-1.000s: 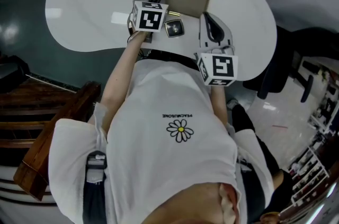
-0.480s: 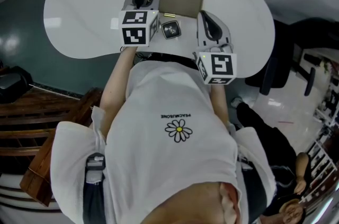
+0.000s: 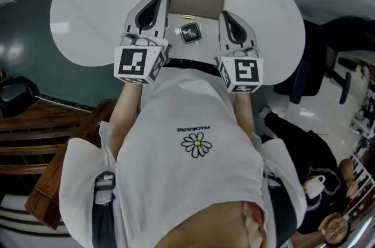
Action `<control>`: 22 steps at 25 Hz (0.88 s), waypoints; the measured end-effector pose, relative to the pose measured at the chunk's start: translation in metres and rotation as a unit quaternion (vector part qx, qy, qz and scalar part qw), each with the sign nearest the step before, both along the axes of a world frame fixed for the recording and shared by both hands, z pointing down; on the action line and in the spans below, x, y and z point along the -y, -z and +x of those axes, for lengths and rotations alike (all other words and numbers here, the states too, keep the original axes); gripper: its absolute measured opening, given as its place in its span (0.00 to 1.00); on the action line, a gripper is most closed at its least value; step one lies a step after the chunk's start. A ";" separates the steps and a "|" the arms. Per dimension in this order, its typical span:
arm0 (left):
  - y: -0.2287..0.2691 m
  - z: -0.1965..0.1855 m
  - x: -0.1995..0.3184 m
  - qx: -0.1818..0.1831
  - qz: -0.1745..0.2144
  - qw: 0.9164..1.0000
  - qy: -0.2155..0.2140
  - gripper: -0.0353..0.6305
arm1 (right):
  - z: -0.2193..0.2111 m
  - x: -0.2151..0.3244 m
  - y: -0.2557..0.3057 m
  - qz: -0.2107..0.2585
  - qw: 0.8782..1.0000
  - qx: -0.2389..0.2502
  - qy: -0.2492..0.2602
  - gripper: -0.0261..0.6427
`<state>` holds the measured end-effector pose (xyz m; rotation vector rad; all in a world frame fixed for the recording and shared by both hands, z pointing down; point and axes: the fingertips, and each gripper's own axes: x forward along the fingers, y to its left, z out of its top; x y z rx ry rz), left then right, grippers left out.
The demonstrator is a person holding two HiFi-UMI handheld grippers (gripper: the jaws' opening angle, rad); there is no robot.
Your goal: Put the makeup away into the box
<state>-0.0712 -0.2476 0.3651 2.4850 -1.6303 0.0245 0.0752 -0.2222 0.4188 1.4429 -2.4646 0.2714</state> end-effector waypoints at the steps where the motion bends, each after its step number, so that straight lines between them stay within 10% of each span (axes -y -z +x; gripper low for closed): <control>1: -0.002 0.001 -0.002 0.001 -0.002 1.000 -0.002 0.08 | 0.001 0.000 0.001 0.001 1.000 0.000 -0.001 0.08; 13: -0.027 0.017 -0.006 0.007 -0.053 0.997 -0.052 0.17 | 0.007 -0.008 -0.001 -0.002 1.000 0.001 -0.007 0.08; 22: -0.124 0.058 -0.042 0.088 -0.149 0.970 -0.169 0.41 | 0.012 -0.011 -0.008 -0.012 1.000 0.003 -0.013 0.08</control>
